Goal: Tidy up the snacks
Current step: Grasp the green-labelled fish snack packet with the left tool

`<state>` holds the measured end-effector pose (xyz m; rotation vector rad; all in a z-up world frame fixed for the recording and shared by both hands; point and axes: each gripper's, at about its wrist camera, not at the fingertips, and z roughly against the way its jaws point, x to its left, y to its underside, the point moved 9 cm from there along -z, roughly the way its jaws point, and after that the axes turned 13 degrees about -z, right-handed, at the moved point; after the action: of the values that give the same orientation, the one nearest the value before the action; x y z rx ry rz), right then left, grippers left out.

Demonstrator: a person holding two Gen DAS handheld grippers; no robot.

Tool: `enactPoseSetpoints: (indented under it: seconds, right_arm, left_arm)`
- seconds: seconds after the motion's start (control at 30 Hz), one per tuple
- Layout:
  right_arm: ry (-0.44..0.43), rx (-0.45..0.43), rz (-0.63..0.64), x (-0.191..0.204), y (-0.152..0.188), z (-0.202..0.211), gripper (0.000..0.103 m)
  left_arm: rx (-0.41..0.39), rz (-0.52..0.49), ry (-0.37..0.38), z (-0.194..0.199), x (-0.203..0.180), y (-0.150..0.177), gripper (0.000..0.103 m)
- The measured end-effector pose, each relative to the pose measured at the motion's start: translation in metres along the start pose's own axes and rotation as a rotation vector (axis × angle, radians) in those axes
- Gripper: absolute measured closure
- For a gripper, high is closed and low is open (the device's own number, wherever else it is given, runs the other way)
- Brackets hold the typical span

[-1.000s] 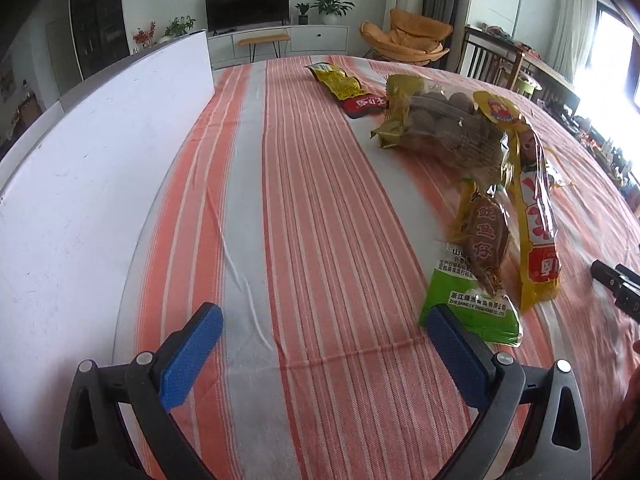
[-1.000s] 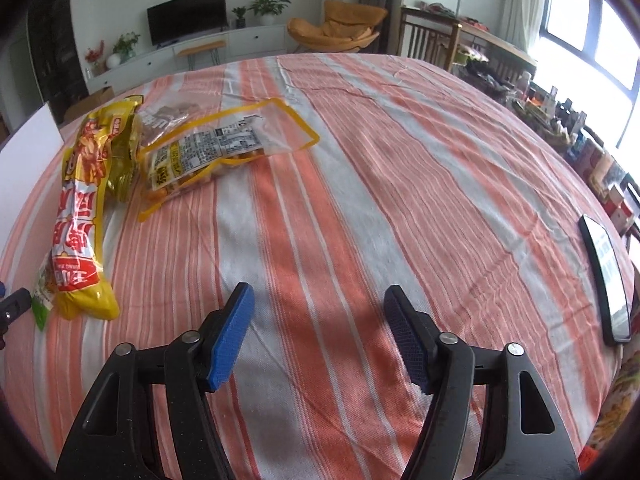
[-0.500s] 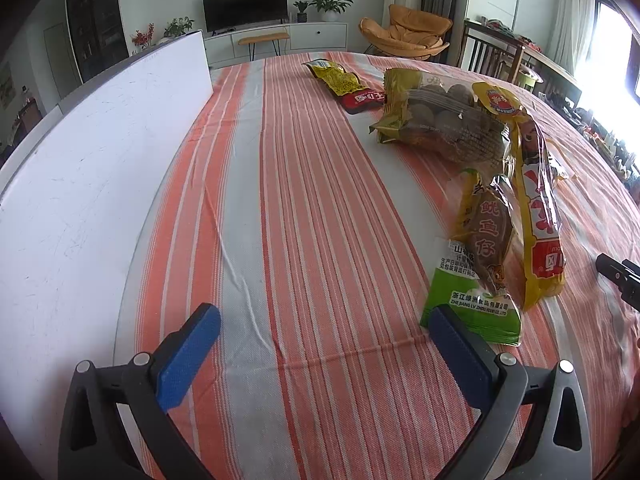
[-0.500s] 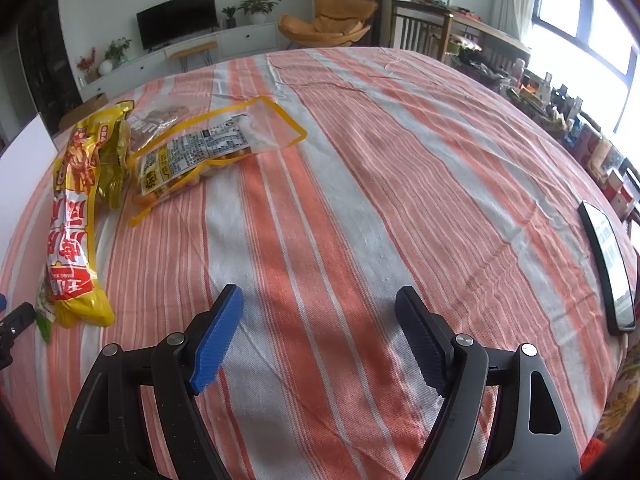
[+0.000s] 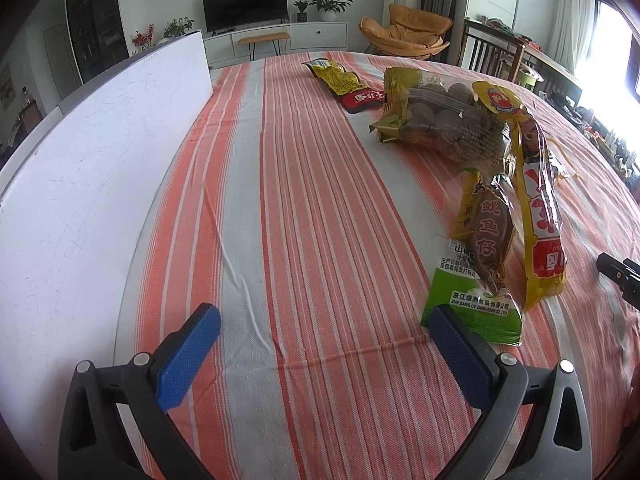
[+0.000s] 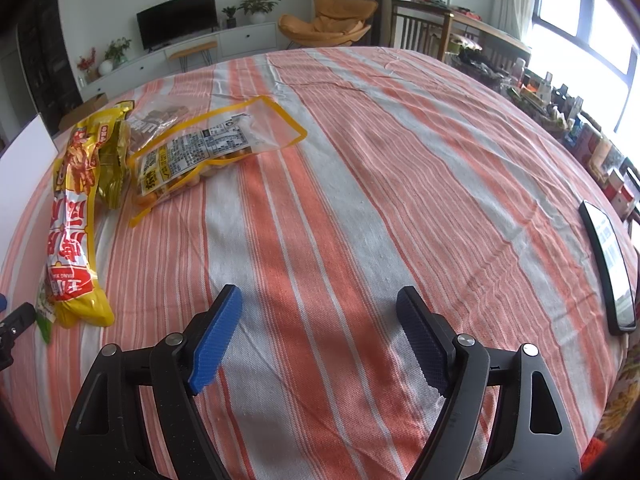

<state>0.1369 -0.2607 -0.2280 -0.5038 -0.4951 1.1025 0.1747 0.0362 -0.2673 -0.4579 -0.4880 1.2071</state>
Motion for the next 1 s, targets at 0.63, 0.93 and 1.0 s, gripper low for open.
enactPoseSetpoints:
  seconds: [0.63,0.93,1.0]
  right_arm:
    - [0.0,0.0,-0.002,0.0,0.0,0.001,0.02]
    - [-0.003,0.001,-0.001,0.0,0.001,0.001,0.02]
    - [-0.003,0.001,-0.001,0.0,0.001,0.001,0.02]
  left_arm:
    - [-0.053,0.044,0.09,0.008,0.002,-0.001,0.0]
    - [-0.094,-0.195,0.102,0.034,-0.031,-0.048,0.0]
    - [-0.024,-0.285,0.079,0.018,-0.043,-0.055,0.002]
